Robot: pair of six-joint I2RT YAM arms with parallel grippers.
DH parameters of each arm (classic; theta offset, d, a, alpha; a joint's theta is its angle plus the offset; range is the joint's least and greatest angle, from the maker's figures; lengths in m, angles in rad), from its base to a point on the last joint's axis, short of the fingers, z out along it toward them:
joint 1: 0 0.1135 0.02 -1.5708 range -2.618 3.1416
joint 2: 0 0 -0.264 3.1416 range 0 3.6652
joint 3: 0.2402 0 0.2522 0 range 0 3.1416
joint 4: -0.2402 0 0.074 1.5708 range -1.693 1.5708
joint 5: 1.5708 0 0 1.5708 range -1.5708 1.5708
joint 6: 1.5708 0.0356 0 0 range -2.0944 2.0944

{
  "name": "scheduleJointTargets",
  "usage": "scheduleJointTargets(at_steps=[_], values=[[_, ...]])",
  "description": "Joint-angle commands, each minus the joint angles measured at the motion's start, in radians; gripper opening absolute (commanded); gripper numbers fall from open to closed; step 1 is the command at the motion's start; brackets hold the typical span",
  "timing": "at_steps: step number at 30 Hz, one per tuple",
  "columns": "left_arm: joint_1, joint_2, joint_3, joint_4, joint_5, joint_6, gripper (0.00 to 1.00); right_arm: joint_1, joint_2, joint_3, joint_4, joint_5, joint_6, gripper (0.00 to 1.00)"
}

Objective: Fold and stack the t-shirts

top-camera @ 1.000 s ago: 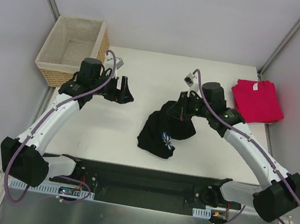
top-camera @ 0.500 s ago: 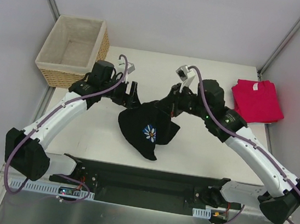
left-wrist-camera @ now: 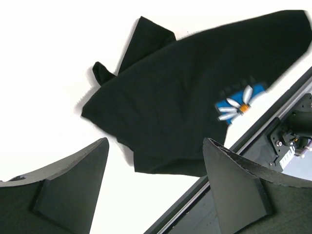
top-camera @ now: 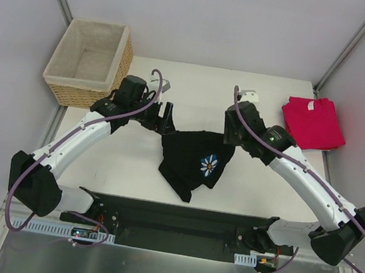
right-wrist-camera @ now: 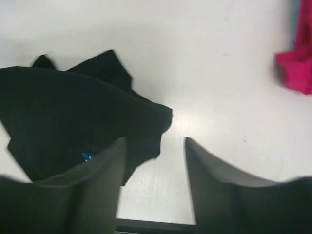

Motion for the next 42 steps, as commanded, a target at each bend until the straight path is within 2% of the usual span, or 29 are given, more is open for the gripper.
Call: scheduleJointTargets(at_steps=[1, 3, 4, 7, 11, 19, 28, 32, 35, 38, 39, 40, 42], values=[[-0.015, -0.024, -0.004, -0.018, -0.058, -0.028, 0.78, -0.001, -0.038, 0.006, -0.148, 0.308, 0.078, 0.73], [-0.017, -0.041, -0.039, -0.032, -0.063, -0.042, 0.78, -0.003, -0.055, 0.014, -0.183, 0.416, 0.113, 0.89], [-0.018, -0.047, -0.052, -0.032, -0.063, -0.050, 0.78, -0.004, -0.072, 0.025, -0.194, 0.442, 0.117, 0.90], [-0.030, -0.064, -0.104, -0.035, -0.038, -0.084, 0.78, -0.003, -0.109, 0.023, -0.194, 0.464, 0.115, 0.91], [-0.083, -0.070, -0.185, -0.032, -0.070, -0.128, 0.78, -0.003, -0.181, -0.039, -0.150, 0.353, 0.132, 0.91], [-0.143, -0.038, -0.299, 0.135, -0.092, -0.171, 0.76, -0.003, -0.242, -0.127, -0.104, 0.234, 0.143, 0.89], [-0.199, 0.086, -0.280, 0.266, -0.095, -0.213, 0.69, -0.004, -0.276, -0.149, -0.114, 0.221, 0.127, 0.88], [-0.219, 0.175, -0.260, 0.296, -0.104, -0.217, 0.61, -0.004, -0.275, -0.149, -0.123, 0.214, 0.129, 0.88], [-0.228, 0.218, -0.247, 0.304, -0.101, -0.217, 0.50, -0.004, -0.278, -0.149, -0.125, 0.215, 0.121, 0.87], [-0.232, 0.241, -0.227, 0.304, -0.092, -0.214, 0.32, -0.003, -0.281, -0.149, -0.130, 0.220, 0.114, 0.87], [-0.231, 0.241, -0.218, 0.303, -0.096, -0.214, 0.22, -0.003, -0.282, -0.149, -0.131, 0.221, 0.112, 0.86], [-0.233, 0.237, -0.213, 0.297, -0.101, -0.214, 0.02, -0.004, -0.284, -0.149, -0.133, 0.223, 0.113, 0.86], [-0.232, 0.208, -0.182, 0.262, -0.129, -0.211, 0.00, -0.004, -0.294, -0.150, -0.131, 0.226, 0.112, 0.85]])
